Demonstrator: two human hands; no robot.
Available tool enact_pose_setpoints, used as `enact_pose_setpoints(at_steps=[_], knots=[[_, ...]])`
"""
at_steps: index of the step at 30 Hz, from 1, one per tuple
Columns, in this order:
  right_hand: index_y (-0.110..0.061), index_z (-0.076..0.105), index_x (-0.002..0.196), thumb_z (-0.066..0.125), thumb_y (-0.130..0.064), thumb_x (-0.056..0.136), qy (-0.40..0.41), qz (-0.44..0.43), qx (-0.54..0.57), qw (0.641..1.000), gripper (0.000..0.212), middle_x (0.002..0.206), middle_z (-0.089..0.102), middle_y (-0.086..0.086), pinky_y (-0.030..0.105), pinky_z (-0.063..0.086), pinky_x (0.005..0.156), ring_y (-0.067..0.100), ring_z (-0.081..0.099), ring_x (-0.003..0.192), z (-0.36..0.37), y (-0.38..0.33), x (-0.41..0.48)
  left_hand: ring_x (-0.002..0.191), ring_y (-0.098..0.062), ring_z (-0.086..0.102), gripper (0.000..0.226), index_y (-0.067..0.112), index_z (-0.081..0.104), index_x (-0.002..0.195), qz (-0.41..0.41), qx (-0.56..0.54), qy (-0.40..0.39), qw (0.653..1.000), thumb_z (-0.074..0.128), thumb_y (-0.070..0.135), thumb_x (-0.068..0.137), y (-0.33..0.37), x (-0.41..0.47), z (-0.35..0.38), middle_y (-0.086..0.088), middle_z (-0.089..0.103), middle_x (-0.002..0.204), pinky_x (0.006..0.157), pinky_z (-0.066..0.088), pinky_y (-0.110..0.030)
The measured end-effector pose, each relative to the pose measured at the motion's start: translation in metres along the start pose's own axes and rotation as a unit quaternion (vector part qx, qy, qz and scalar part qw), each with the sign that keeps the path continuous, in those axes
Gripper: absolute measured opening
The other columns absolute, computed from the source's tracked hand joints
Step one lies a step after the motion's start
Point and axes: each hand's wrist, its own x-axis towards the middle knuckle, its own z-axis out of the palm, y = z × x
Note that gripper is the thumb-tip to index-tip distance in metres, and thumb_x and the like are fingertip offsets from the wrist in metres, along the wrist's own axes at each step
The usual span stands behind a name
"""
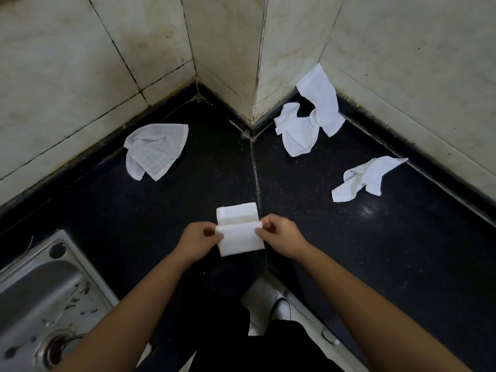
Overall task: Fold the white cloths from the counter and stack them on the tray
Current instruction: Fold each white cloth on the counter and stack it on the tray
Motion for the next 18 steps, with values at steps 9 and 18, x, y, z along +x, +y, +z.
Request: enact_pose_setpoints(at_steps=[9, 18], knots=[[-0.023, 0.071, 0.102, 0.07, -0.026, 0.092, 0.074, 0.092, 0.07, 0.991, 0.011, 0.089, 0.068, -0.01, 0.021, 0.051, 0.082, 0.007, 0.064, 0.086, 0.007, -0.004, 0.055, 0.088, -0.017, 0.07, 0.014, 0.016, 0.074, 0.094, -0.095, -0.143, 0.138, 0.975, 0.078, 0.012, 0.081, -0.009, 0.049, 0.016, -0.002, 0.073, 0.092, 0.087, 0.056, -0.034], [-0.026, 0.071, 0.101, 0.065, -0.031, 0.094, 0.115, 0.118, 0.071, 0.984, 0.01, 0.097, 0.071, -0.008, 0.027, 0.054, 0.082, 0.009, 0.066, 0.09, 0.012, -0.006, 0.065, 0.088, -0.012, 0.068, 0.014, 0.018, 0.073, 0.095, -0.106, -0.131, 0.17, 0.971, 0.079, 0.02, 0.082, -0.01, 0.056, 0.022, 0.002, 0.073, 0.093, 0.083, 0.055, -0.031]])
